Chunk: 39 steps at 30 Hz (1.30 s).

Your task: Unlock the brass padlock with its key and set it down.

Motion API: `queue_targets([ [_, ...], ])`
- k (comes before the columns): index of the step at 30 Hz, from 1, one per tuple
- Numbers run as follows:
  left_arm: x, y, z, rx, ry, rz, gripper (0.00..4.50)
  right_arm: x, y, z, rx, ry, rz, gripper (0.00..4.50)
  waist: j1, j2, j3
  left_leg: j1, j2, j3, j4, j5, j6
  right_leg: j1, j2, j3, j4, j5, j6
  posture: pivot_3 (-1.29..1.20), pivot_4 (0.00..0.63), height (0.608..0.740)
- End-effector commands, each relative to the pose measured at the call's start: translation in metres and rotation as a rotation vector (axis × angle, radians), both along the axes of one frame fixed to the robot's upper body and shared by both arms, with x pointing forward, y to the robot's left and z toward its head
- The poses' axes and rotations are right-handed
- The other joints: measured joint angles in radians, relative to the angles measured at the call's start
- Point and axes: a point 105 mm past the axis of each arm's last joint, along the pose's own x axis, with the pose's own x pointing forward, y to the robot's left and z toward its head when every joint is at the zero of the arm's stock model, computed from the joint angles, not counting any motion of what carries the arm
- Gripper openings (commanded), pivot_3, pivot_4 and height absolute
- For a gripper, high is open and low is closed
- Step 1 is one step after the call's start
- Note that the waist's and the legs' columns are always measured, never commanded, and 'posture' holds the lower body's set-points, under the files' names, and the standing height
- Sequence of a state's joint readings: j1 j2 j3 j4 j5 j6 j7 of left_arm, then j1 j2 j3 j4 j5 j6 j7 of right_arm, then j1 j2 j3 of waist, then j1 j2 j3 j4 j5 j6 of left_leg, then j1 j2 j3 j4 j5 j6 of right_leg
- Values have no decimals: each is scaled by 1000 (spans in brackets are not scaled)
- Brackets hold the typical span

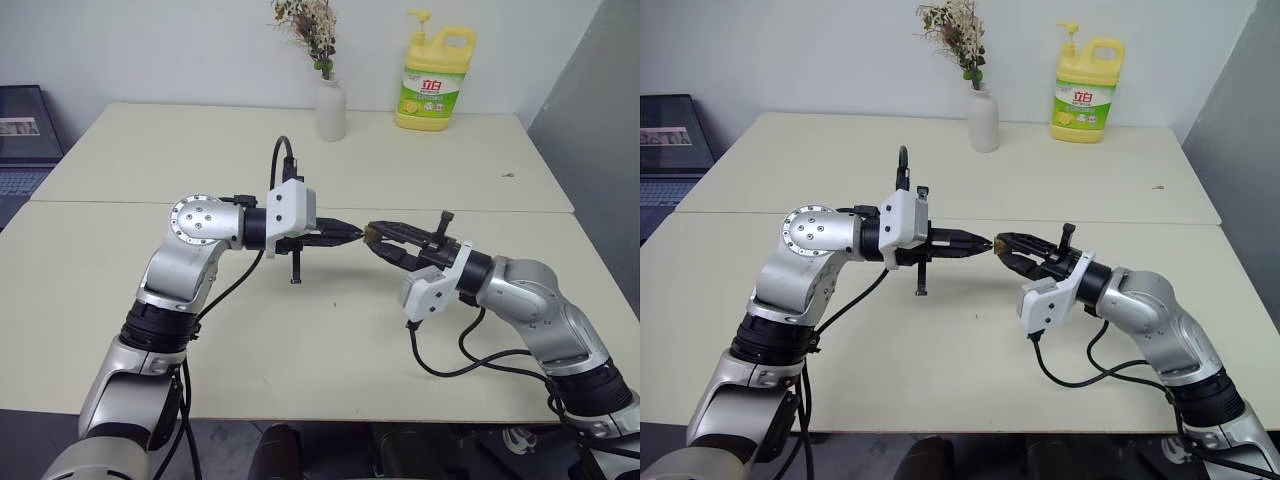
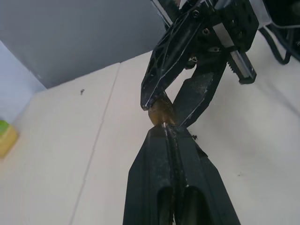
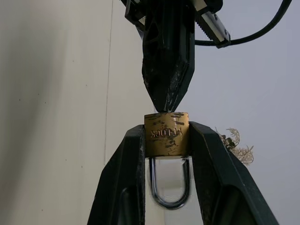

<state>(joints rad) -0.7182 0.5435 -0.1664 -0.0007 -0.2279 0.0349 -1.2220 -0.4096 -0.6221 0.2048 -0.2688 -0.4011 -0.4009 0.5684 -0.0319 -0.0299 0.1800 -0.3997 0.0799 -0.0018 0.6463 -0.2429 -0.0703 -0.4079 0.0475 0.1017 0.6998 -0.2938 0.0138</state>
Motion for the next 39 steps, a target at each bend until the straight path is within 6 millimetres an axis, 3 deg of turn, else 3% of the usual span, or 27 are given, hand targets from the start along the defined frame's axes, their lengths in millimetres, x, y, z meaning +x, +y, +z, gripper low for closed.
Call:
queue_targets([
  [1,-7,-10,1,5,-57,-54,0,-6,5,13,39,-40,37,931,-1,0,0,0,0,0,0,0,0,0,0,0,0,0,0,0,150,740],
  [7,-3,-9,0,-28,-17,-24,0,-6,5,14,42,-40,38,931,0,0,0,0,0,0,0,0,0,0,0,0,0,0,0,0,150,740],
  [9,-2,-6,-4,-67,99,-2,0,-6,5,13,39,-41,39,931,0,0,0,0,0,0,0,0,0,0,0,0,0,0,0,0,150,740],
  [12,5,1,-13,-70,192,45,508,-6,5,13,40,-39,39,931,-2,0,0,0,0,0,0,0,0,0,0,0,0,0,0,0,150,740],
  [19,7,8,-11,-134,481,73,2674,-7,5,12,36,-35,38,931,-1,0,0,0,0,0,0,0,0,0,0,0,0,0,0,0,150,740],
  [22,7,7,0,-183,548,79,3517,-8,5,12,33,-35,40,931,-1,0,0,0,0,-1,0,0,0,0,0,-1,0,0,0,0,150,740],
  [28,-1,3,15,-225,641,45,3562,-9,5,12,25,-33,48,931,-1,0,0,0,0,-1,0,0,0,0,0,-1,0,0,0,0,150,740],
  [39,-2,-8,8,-173,612,69,3562,-10,8,14,26,-36,57,931,-1,0,0,0,0,-1,0,0,0,1,0,-1,1,0,0,0,150,740],
])
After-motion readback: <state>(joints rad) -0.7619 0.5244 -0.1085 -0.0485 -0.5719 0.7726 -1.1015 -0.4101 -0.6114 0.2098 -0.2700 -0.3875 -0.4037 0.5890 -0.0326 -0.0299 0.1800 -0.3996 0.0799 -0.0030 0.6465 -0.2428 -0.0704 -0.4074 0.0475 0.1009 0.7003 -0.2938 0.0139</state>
